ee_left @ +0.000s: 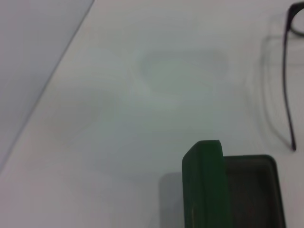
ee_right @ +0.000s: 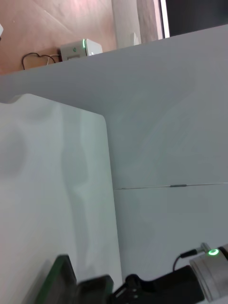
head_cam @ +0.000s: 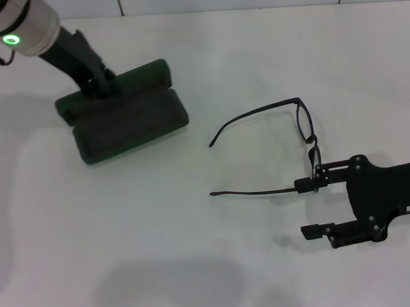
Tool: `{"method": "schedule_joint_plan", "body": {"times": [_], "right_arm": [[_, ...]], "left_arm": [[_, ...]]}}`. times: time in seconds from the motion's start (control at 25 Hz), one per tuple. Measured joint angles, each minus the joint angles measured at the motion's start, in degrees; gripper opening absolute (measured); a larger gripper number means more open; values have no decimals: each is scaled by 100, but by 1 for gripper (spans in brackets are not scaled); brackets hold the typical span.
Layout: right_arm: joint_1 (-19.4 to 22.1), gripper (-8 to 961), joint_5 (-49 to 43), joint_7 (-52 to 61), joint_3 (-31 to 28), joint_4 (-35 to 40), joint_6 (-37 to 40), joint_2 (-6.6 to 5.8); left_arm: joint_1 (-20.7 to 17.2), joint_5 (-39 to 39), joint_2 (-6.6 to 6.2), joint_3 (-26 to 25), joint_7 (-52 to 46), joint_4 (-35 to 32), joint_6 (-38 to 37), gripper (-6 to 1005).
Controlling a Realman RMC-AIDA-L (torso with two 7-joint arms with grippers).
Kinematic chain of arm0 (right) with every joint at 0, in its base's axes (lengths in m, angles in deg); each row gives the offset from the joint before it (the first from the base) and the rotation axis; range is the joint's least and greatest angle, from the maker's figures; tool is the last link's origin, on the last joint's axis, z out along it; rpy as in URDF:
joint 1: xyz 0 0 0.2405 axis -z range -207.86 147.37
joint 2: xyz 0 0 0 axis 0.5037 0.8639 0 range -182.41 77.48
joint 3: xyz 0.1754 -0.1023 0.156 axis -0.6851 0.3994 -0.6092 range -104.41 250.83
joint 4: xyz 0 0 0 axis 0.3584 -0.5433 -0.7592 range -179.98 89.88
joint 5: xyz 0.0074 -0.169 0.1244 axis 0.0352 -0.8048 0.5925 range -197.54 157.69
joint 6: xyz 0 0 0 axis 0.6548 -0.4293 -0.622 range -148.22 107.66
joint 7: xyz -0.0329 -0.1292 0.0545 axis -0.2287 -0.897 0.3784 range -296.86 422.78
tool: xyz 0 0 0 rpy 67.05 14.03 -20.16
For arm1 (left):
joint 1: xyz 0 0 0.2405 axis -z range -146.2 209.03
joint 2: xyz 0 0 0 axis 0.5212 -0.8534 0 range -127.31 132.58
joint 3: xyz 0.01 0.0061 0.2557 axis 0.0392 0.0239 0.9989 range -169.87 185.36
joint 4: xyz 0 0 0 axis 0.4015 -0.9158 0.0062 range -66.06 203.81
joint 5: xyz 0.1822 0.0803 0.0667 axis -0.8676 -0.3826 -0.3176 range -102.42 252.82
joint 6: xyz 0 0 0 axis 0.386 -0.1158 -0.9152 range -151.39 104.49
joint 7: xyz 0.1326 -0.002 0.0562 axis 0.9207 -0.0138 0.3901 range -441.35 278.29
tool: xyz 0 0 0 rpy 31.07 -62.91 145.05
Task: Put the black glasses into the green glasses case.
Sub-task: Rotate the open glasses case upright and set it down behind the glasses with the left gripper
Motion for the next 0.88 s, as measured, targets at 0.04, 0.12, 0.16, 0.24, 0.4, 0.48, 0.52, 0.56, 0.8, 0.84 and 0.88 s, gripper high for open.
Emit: {"method": "schedule_joint_plan", "body": {"times": [0.04, 0.12, 0.16, 0.24, 0.4, 0.48, 0.52, 0.56, 0.8, 0.84, 0.88], "right_arm": [[1, 675, 0, 3, 2, 2, 0, 2], [2, 675, -4, 7, 3, 11, 5, 13], [3, 675, -16, 15, 4, 22, 18, 22], [3, 675, -45, 33, 16, 44, 39, 37], [4, 675, -58, 41, 30, 52, 68, 52], [5, 675, -60, 41, 37, 35, 69, 56], [4, 675, -61, 41, 54, 23, 70, 56], [4, 675, -63, 41, 75, 12, 70, 57], [4, 675, -119, 41, 118, 0, 60, 93], [4, 675, -120, 41, 117, 0, 56, 93], [4, 675, -122, 41, 117, -1, 50, 94]], "left_arm": [[2, 30, 40, 68, 70, -90, 3, 210], [64, 78, 79, 220, 127, -82, 80, 215], [106, 106, 97, 301, 138, -39, 165, 218], [181, 109, 151, 439, 151, 98, 406, 223], [335, 90, 228, 689, 182, 421, 795, 233], [395, 100, 241, 733, 231, 539, 928, 238], [417, 108, 245, 737, 256, 577, 970, 241], [433, 115, 248, 738, 282, 605, 1001, 243], [453, 130, 294, 765, 447, 644, 1102, 258], [453, 136, 299, 776, 464, 645, 1104, 261], [453, 140, 302, 788, 478, 648, 1110, 263]]}}
